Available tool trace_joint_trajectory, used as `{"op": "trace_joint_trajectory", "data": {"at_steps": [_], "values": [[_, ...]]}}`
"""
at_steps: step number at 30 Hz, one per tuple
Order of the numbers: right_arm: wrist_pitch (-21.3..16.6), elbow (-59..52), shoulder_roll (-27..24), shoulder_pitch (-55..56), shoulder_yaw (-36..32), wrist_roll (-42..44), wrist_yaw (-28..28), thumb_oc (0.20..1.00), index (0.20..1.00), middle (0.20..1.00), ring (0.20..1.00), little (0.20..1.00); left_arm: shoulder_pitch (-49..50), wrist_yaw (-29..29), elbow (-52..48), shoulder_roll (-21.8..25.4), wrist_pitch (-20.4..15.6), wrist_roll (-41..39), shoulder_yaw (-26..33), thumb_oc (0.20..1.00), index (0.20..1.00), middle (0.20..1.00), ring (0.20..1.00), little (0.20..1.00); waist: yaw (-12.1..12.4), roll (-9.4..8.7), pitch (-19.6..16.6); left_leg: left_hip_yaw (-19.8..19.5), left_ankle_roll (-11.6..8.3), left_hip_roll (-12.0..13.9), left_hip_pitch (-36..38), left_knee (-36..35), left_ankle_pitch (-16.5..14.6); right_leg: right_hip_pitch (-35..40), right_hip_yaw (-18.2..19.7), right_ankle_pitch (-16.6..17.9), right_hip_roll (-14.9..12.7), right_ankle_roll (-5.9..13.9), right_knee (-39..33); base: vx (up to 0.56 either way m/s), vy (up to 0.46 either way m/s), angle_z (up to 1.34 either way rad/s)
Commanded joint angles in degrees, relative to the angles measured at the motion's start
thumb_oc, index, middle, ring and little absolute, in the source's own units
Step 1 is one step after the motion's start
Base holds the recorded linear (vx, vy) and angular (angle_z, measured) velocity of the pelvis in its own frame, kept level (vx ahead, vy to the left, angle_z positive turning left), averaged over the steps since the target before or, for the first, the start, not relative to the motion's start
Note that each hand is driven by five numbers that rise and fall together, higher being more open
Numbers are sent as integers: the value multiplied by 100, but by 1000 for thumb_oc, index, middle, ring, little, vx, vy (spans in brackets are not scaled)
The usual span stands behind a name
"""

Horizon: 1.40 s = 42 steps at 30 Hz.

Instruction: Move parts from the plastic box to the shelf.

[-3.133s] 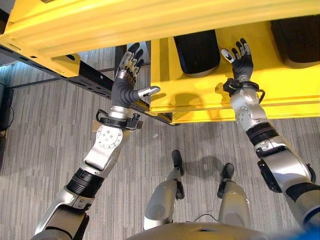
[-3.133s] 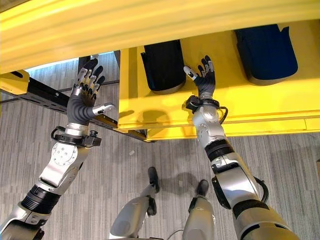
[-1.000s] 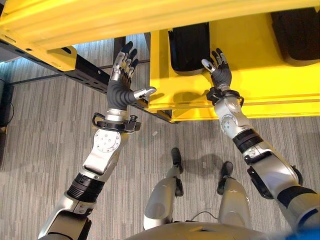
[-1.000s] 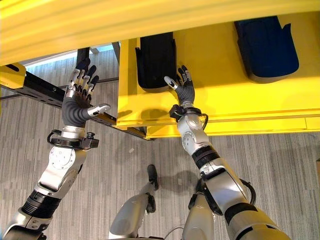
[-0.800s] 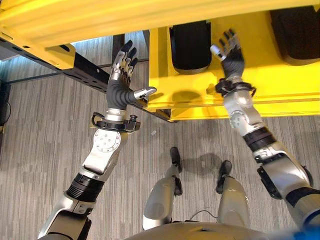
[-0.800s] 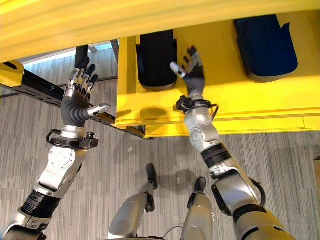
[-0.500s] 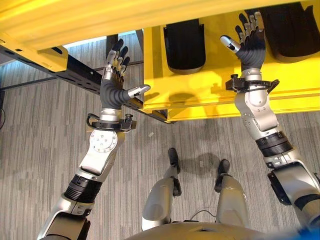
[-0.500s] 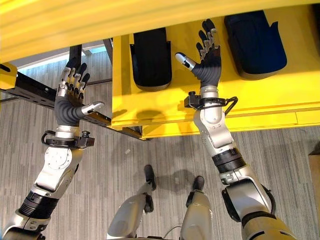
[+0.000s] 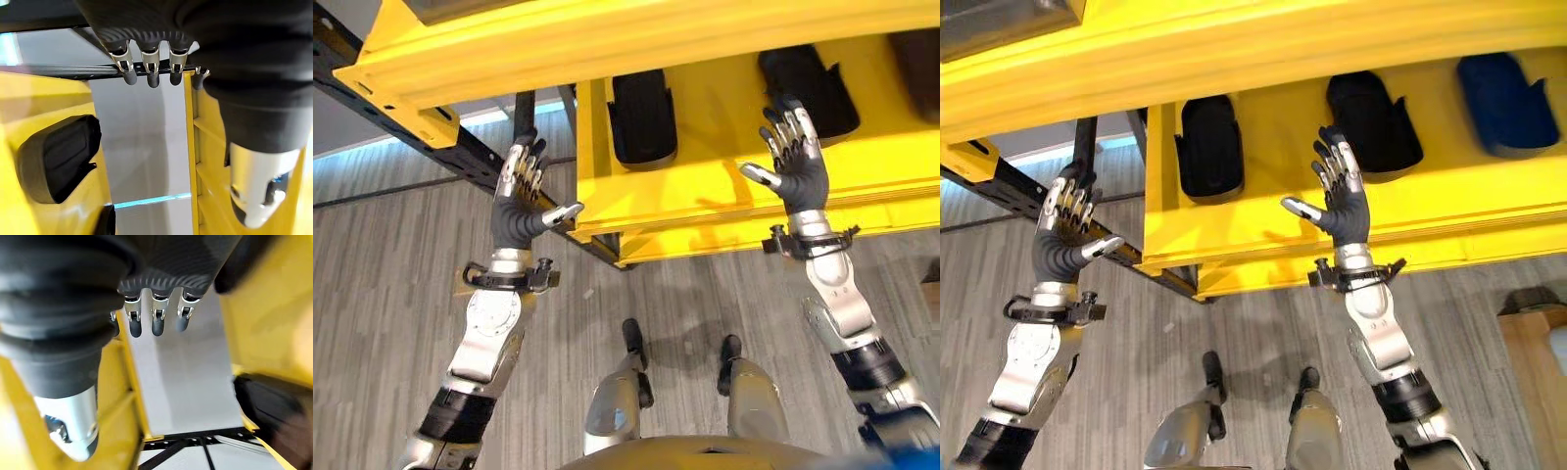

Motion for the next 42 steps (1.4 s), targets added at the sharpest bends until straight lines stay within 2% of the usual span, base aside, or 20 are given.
{"op": "trace_joint_trajectory", "data": {"at_steps": [1,3,6,7,9,10,12,14,15,16,17,18,19,20,21,22,24,29,35,42], "values": [[-288,-292,-95,80,-336,282,428,1000,1000,1000,1000,1000,147,-444,-182,104,-137,-500,217,1000,1000,1000,1000,1000,-95,-215,-408,229,-394,379,684,-108,159,735,109,637,325,125,-786,5,-178,-20],[-280,-365,-144,339,-456,349,530,1000,1000,1000,1000,1000,280,-572,-141,21,-104,-688,189,1000,1000,1000,1000,1000,-111,-214,-491,244,-414,467,730,-108,209,812,119,637,417,77,-855,-20,-161,-19],[-236,-617,-361,1145,-875,525,861,1000,1000,1000,1000,1000,751,-914,-205,-98,32,-953,257,1000,1000,1000,1000,1000,-218,-269,-731,225,-546,767,924,-108,506,1075,178,504,684,-38,-932,-7,-194,-22],[-236,-617,-361,1145,-875,525,861,1000,1000,1000,1000,1000,751,-914,-205,-98,32,-953,257,1000,1000,1000,1000,1000,-218,-269,-731,225,-546,767,924,-108,506,1075,178,504,684,-38,-932,-34,-208,-25],[-217,-683,-489,1690,-1166,580,1086,1000,1000,1000,1000,1000,1030,-1137,-68,-206,74,-1141,340,1000,1000,1000,1000,1000,-249,-313,-913,150,-718,1092,937,-108,946,1283,302,497,969,-150,-1142,-71,-277,-12],[-215,-688,-489,1694,-1170,580,1087,1000,1000,1000,1000,1000,1030,-1139,-69,-206,74,-1142,339,1000,1000,1000,1000,1000,-243,-302,-921,151,-717,1107,921,-108,960,1275,303,525,985,-159,-1163,-71,-245,-14],[-146,-651,-553,2037,-1280,660,1264,1000,1000,1000,1000,1000,1265,-1376,32,-319,192,-1396,300,1000,1000,1000,1000,1000,-223,-331,-1029,111,-742,1193,958,-108,1181,1460,360,603,1062,-206,-1430,-56,-166,-10],[-121,-636,-605,2239,-1386,708,1346,1000,1000,1000,1000,1000,1384,-1501,81,-360,262,-1473,242,1000,1000,1000,1000,1000,-202,-354,-1058,60,-731,1104,994,-108,1336,1606,373,668,1015,-202,-1587,-58,-87,-3],[-36,-406,-629,2401,-1496,675,1335,1000,1000,1000,1000,1000,1313,-1603,292,-360,308,-1566,121,1000,1000,1000,1000,1000,-212,-479,-1028,-25,-544,672,844,406,1034,1708,325,816,859,-213,-1735,-120,-88,-4],[-13,-306,-584,2422,-1477,723,1338,1000,1000,1000,1000,1000,1289,-1642,334,-381,328,-1652,69,1000,1000,1000,1000,1000,-217,-553,-1032,-45,-407,400,782,754,608,1718,326,913,749,-185,-1784,-177,-49,27],[13,-218,-473,2479,-1456,728,1328,1000,1000,1000,1000,1000,1205,-1670,357,-358,365,-1650,-17,1000,1000,1000,1000,1000,-254,-609,-1063,-102,-217,-117,772,1113,-32,1725,322,1038,626,-110,-1886,-101,11,28],[14,-219,-470,2478,-1456,728,1328,1000,1000,1000,1000,1000,1202,-1670,357,-355,365,-1650,-16,1000,1000,1000,1000,1000,-253,-612,-1071,-99,-207,-121,756,1111,-22,1712,322,1053,622,-108,-1895,-85,47,28],[20,-159,-400,2464,-1414,745,1305,1000,1000,1000,1000,1000,1143,-1660,368,-350,365,-1661,-55,1000,1000,1000,1000,1000,-284,-633,-1090,-23,-152,-253,796,1137,-227,1722,313,1100,582,-61,-1935,14,173,13],[44,-104,-207,2509,-1333,760,1285,1000,1000,1000,1000,1000,1082,-1695,463,-434,390,-1690,-167,1000,1000,1000,1000,1000,-434,-513,-1252,190,-66,-412,1191,537,-531,1720,322,1192,546,95,-2026,19,171,14],[44,-104,-208,2510,-1334,760,1285,1000,1000,1000,1000,1000,1082,-1695,465,-435,388,-1690,-168,1000,1000,1000,1000,1000,-431,-512,-1252,194,-65,-414,1199,525,-526,1721,324,1193,545,97,-2027,71,249,12],[66,-29,-83,2545,-1238,757,1284,1000,1000,1000,1000,1000,1057,-1704,588,-452,397,-1683,-245,1000,1000,1000,1000,1000,-527,-446,-1381,223,-74,-454,1350,89,-451,1672,386,1260,513,163,-2100,42,142,6],[86,51,34,2518,-1155,739,1239,1000,1000,1000,1000,1000,974,-1665,686,-474,404,-1695,-298,1000,1000,1000,1000,1000,-539,-452,-1464,224,-68,-493,1367,-108,-410,1624,406,1370,437,216,-2162,40,143,-2],[98,446,145,2359,-933,527,1067,1000,1000,1000,1000,1000,826,-1539,997,-573,342,-1619,-326,1000,1000,1000,1000,1000,-561,-417,-1515,273,16,-598,1303,-108,-612,1524,495,1532,239,388,-2183,5,127,-13],[199,719,200,2221,-624,542,1101,1000,1000,1000,1000,1000,723,-1453,1216,-623,354,-1542,-319,1000,1000,1000,1000,1000,-519,-486,-1552,275,73,-643,1262,-108,-687,1450,538,1622,147,455,-2148,5,59,-2],[222,734,206,2281,-498,758,1234,1000,1000,1000,1000,1000,792,-1475,1224,-653,384,-1519,-338,1000,1000,1000,1000,1000,-494,-584,-1649,284,48,-608,1279,-108,-693,1500,515,1661,163,473,-2207,8,4,0]]}}
